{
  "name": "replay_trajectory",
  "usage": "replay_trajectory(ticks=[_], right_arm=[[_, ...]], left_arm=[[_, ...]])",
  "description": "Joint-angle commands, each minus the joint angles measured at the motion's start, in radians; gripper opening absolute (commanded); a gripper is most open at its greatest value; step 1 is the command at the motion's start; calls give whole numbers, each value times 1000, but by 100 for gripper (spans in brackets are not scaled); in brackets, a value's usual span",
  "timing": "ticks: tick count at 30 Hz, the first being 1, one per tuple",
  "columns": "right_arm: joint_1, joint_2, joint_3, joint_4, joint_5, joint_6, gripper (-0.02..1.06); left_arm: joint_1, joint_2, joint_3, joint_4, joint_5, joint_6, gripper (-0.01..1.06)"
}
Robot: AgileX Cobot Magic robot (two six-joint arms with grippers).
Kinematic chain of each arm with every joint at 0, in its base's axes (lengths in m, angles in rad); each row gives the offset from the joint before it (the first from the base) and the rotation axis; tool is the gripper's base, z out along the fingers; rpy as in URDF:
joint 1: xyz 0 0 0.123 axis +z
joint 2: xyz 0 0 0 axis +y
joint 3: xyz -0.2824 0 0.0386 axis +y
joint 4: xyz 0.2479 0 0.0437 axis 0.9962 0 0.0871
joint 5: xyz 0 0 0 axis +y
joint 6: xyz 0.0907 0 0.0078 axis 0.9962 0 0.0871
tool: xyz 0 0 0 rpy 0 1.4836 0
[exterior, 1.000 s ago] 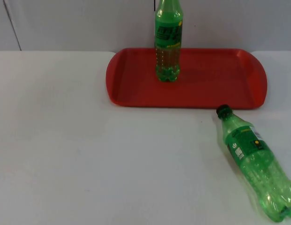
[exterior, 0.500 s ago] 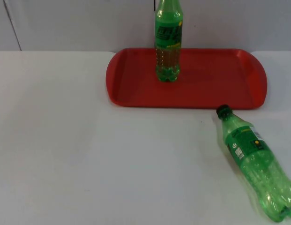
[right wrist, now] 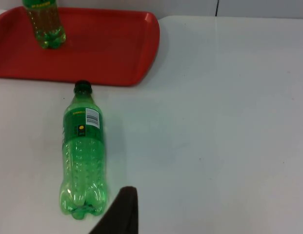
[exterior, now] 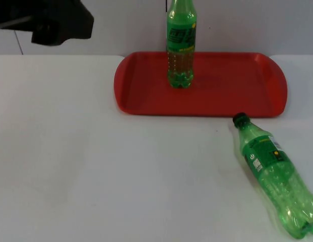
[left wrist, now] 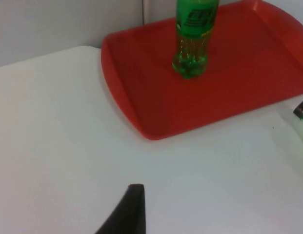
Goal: Place the bottle upright on the tray.
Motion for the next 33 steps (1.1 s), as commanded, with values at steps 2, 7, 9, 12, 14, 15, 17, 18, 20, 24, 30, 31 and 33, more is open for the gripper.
replay_trajectory(ticks=[2,7,9,12,14,15,17,18,20,24,30,31,33], right_arm=[[-5,-4,7,3,-3,2,105],[-5,-4,7,3,-3,2,105],[-5,-4,7,3,-3,2,105],[-5,-4,7,3,-3,2,105],[-5,-4,7,3,-3,2,105],[-5,-4,7,3,-3,2,105],[-5,-4,7,3,-3,2,105],[-5,-4,7,3,-3,2,105],[-5,-4,7,3,-3,2,105],[-5,-4,7,3,-3,2,105],[-5,-4,7,3,-3,2,105],[-5,-4,7,3,-3,2,105],[-5,-4,7,3,-3,2,105]], left_arm=[[-6,-61,38,-5,-10,25,105],[-6,-143,91,-5,0,32,105],[-6,-187,119,-5,13,39,105],[-6,-254,167,-12,15,46,105],[-6,-302,197,-14,20,46,105],[-6,-351,227,-13,28,46,105],[-6,-388,241,-13,37,46,105],[-6,-427,254,-13,44,46,105],[-6,-497,259,-20,84,46,105],[-6,-623,259,-21,139,46,105],[-6,-793,259,-21,286,46,105],[-6,-825,259,-21,313,46,105],[-6,-852,259,-21,342,48,105]])
